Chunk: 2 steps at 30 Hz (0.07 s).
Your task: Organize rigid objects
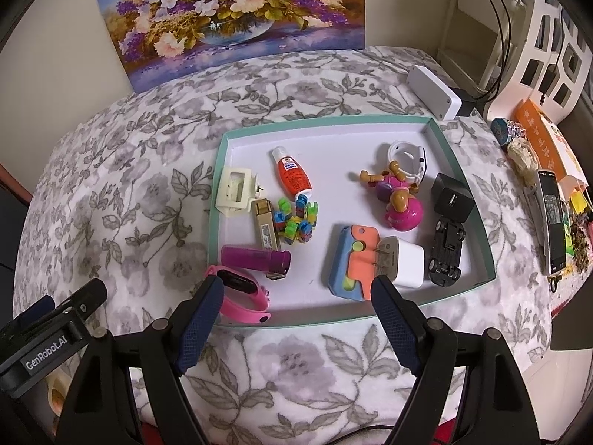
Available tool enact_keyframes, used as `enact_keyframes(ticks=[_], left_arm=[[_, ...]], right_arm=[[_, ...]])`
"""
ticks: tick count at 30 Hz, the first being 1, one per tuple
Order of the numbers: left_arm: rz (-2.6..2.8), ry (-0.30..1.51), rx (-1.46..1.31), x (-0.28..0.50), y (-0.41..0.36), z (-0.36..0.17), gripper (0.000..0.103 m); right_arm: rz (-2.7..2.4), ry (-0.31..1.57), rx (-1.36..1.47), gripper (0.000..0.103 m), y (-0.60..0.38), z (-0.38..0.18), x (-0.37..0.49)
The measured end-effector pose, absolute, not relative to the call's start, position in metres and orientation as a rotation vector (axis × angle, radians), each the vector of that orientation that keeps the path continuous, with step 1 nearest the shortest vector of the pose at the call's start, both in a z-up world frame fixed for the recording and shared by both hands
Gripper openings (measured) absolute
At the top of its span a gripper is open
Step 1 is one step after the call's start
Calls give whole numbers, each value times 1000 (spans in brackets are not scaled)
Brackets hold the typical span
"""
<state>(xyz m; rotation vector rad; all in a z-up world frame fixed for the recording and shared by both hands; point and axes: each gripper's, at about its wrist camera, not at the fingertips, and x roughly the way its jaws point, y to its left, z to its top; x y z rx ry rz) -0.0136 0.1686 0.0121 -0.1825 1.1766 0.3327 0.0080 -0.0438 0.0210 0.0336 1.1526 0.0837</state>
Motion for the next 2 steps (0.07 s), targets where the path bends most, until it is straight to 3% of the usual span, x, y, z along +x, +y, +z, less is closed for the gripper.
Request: enact_keyframes(ticks=[2], left_arm=[[336, 1180, -185, -13, 169, 12, 103]], right_arm=[[87, 1148, 31, 82, -43, 22, 8]])
